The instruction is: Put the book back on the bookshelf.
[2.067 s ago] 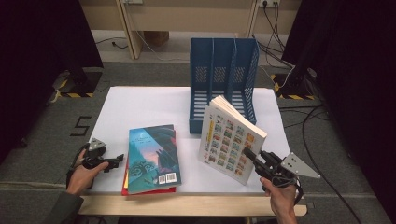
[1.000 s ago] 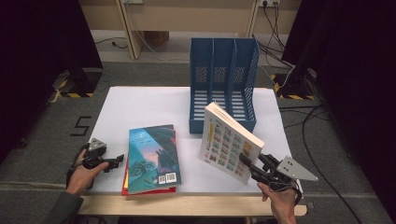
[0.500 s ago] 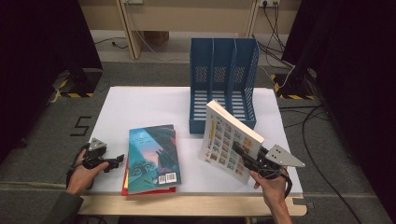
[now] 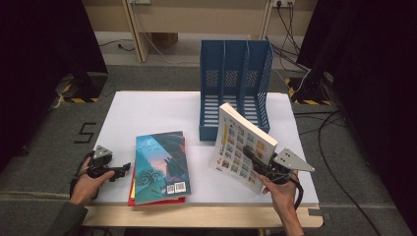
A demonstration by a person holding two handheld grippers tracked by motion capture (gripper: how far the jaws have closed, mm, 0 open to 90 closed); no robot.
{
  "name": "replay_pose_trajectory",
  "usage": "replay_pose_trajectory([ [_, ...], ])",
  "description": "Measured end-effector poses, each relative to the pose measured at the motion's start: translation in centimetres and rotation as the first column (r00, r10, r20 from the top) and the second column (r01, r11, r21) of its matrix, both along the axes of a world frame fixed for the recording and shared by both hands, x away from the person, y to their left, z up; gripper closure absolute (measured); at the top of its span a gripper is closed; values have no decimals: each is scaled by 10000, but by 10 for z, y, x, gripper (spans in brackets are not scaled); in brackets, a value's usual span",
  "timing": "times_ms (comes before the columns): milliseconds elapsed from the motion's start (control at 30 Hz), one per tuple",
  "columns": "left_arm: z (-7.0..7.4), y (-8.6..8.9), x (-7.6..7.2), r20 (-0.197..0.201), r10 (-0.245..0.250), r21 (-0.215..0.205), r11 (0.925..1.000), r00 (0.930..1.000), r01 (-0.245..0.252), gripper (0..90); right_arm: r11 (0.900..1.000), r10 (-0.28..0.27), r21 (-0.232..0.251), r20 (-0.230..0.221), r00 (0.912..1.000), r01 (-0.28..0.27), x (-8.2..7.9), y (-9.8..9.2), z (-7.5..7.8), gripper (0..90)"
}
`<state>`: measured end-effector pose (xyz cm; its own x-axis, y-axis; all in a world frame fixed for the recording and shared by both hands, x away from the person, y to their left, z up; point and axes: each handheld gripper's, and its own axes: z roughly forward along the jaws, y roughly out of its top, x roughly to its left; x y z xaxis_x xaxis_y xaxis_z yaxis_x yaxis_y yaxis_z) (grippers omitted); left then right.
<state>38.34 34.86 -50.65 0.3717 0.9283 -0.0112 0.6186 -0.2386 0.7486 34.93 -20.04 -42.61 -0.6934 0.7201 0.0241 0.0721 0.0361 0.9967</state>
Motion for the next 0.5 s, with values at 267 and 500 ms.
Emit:
replay_pose_trajectory([
  [267,0,0,0,1,-2,-8,10000,10000,2,141,9989,-127,449,20,9999,126,-2,-2,-2,738],
  [500,0,0,0,-1,0,-6,10000,10000,0,141,9983,-74,582,-21,10000,75,-3,-3,-1,739],
])
